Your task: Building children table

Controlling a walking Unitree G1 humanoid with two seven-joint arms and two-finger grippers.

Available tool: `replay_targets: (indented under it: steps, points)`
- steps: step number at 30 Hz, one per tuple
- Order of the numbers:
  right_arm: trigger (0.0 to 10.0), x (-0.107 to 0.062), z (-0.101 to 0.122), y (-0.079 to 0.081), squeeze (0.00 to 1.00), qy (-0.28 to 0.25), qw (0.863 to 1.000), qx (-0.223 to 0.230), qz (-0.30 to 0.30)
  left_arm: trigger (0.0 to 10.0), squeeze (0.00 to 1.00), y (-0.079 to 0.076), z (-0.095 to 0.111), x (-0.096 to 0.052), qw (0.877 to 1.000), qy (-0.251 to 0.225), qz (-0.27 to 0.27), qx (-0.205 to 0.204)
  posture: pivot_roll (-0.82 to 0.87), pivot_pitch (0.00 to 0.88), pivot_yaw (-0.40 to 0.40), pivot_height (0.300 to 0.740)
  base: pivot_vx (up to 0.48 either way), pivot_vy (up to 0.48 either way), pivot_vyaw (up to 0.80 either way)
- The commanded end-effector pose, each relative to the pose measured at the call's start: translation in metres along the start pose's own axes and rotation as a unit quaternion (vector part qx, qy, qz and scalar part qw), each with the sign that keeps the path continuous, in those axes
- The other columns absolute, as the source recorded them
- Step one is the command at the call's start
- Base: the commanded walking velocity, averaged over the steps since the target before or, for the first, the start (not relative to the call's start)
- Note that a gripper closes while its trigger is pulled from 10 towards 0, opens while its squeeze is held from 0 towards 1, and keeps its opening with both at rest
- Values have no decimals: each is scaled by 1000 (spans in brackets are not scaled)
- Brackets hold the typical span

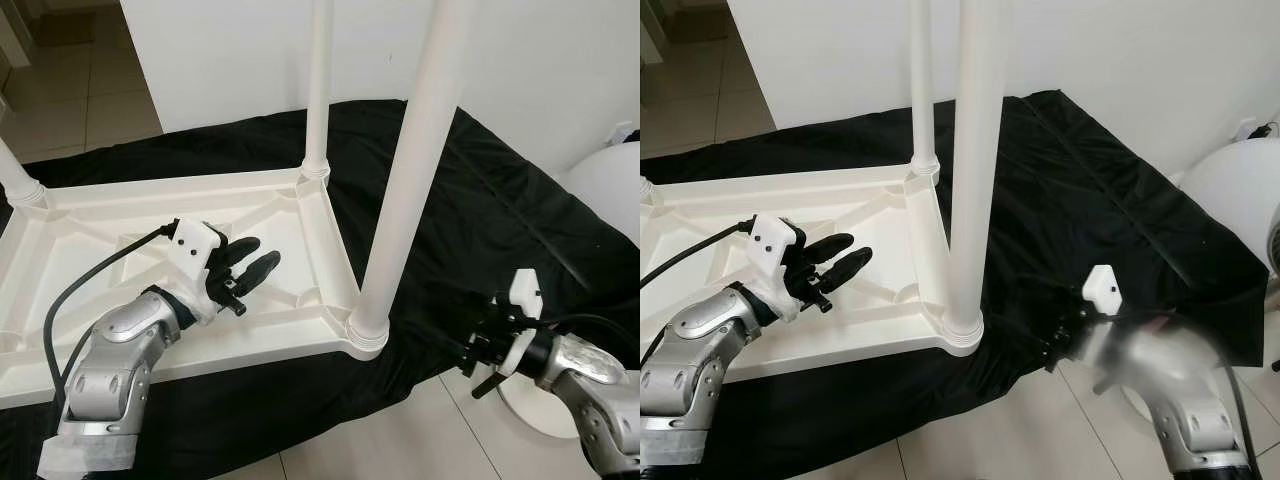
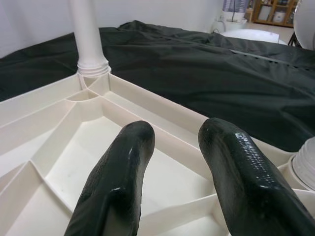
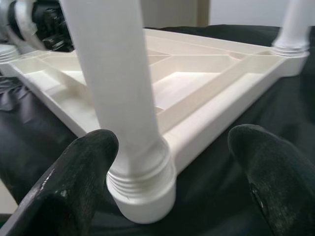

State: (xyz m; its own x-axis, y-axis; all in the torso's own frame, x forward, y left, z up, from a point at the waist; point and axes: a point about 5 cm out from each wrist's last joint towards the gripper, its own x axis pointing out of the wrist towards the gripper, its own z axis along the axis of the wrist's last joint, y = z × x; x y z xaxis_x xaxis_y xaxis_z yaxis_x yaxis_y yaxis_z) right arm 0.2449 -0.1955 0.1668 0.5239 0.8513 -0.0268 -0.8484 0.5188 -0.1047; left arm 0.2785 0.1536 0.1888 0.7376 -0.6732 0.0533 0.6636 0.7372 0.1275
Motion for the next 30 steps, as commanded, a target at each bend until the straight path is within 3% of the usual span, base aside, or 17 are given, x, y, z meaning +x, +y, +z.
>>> replay_targets:
  steps: [1,3,7,13,19,23,30]
  points:
    - [10000,2,-2,1,0,7,1000,5,10,10000,0,3,-1,-2,999,6,39,-3,-26,82,18,740,0,0,0]
    - [10000,18,-6,2,0,12,999,4,35,10000,0,1,-2,-2,998,3,59,-8,-13,79,12,740,0,0,0]
    - [10000,27,-9,2,0,11,999,12,49,10000,0,0,-3,-1,998,2,67,-22,-8,75,8,740,0,0,0]
    - [10000,56,-19,9,0,15,996,17,90,10000,0,-4,-6,-1,997,6,80,-21,17,66,-12,740,0,0,0]
    - [10000,59,-19,10,0,14,995,18,95,10000,0,-4,-7,-1,996,7,81,-21,17,66,-12,740,0,0,0]
    - [10000,74,-18,-8,0,-11,1000,3,27,10000,0,-10,-13,5,997,14,76,-24,22,61,-24,740,0,0,0]
    - [10000,62,-17,-23,0,-1,1000,-11,-9,10000,0,-17,-19,8,998,18,56,-30,6,61,-15,740,0,0,0]
